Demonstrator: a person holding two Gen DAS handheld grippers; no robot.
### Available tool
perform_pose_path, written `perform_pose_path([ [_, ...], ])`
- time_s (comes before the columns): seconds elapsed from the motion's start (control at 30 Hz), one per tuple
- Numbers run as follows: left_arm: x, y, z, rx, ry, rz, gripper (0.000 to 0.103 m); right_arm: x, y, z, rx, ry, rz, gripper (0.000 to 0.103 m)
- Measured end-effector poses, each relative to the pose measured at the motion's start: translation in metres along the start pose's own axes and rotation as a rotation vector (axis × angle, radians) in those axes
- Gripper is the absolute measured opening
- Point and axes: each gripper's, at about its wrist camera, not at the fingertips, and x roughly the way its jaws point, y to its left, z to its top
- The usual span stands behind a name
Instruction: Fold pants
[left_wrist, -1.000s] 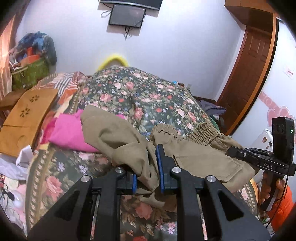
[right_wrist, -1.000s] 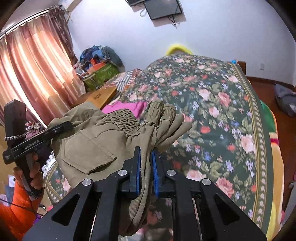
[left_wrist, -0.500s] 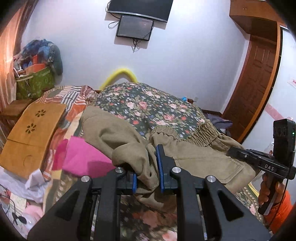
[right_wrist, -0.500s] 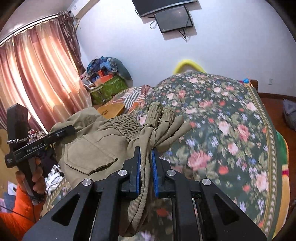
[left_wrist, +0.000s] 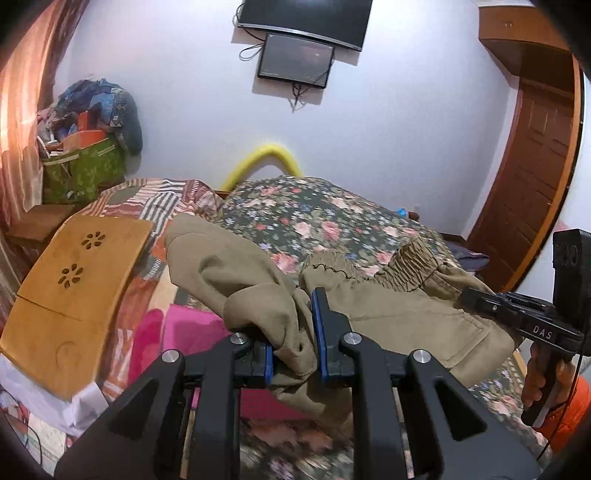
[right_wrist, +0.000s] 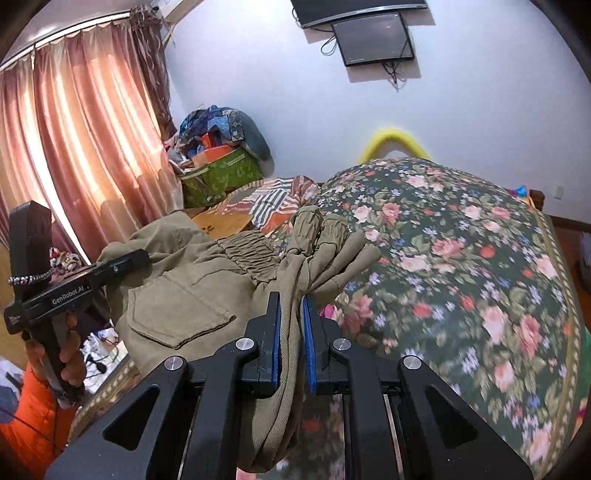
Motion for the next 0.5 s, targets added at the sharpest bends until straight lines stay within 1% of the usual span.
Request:
perform_pose_path([
  [0.13,0.026,0.025,0.000,-0.017,0.010,0.011,0.017,0.032,0.004,0.004,-0.024,0.016,0.003,0.010],
  [0.23,0.049,0.042,-0.008,-0.015,0.037,0.032,0.017,0.054,0.003,0.004,-0.037,0.035,0.000,0.010],
  [0.3,0.066,0.051,-0.018,-0.015,0.080,0.065,0.017,0.071,-0.002,0.000,-0.031,0.057,0.010,0.010],
  [0.37,0.084,0.061,-0.034,-0.017,0.141,0.089,0.017,0.089,-0.008,-0.006,-0.015,0.101,0.013,0.010],
  [0.43,0.094,0.066,-0.048,-0.010,0.186,0.110,0.018,0.105,-0.012,-0.016,-0.009,0.159,0.013,0.010],
  [0.5,0.098,0.073,-0.060,-0.018,0.233,0.121,0.019,0.112,-0.013,-0.026,-0.025,0.191,0.001,0.010],
])
